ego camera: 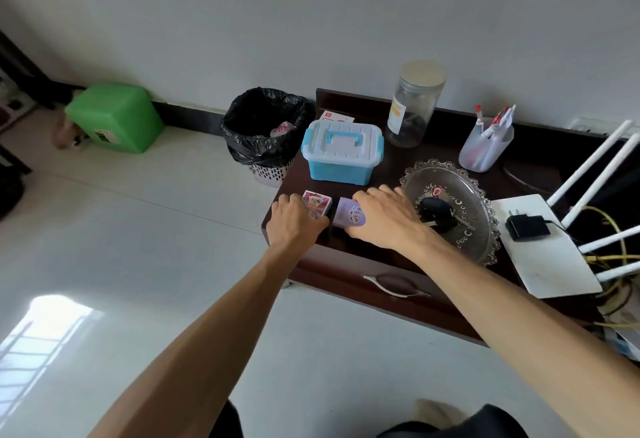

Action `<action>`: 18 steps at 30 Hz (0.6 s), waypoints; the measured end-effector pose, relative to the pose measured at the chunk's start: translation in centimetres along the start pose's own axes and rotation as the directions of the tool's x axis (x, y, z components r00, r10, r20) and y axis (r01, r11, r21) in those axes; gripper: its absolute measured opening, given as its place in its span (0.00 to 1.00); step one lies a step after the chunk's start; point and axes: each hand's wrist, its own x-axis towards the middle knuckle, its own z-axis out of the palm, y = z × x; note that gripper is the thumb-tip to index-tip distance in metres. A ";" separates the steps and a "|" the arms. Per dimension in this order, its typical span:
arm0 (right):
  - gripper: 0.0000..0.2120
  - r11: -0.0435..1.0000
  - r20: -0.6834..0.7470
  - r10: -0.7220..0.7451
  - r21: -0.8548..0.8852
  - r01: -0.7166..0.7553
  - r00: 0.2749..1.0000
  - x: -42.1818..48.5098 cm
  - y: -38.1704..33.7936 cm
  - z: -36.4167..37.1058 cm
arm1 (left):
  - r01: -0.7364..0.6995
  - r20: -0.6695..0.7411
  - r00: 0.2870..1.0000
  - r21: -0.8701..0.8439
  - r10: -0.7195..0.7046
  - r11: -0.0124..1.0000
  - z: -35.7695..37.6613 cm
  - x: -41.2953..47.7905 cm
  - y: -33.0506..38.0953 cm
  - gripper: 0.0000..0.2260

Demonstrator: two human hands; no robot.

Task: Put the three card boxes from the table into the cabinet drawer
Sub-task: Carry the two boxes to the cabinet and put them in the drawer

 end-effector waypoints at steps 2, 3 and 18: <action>0.27 0.999 -0.004 -0.008 -0.048 0.008 1.000 0.3 0.0 0.6 | -0.003 -0.010 1.000 0.007 0.003 1.000 0.5 -0.1 0.3 0.29; 0.27 0.998 -0.004 -0.009 -0.063 0.009 1.000 0.4 0.1 0.9 | -0.005 -0.013 1.000 0.007 0.005 1.000 0.6 -0.1 0.4 0.29; 0.34 0.995 0.042 -0.047 -0.081 0.050 0.998 -1.5 -0.3 -0.2 | 0.028 0.067 0.998 -0.070 -0.023 0.997 -0.2 0.0 0.9 0.28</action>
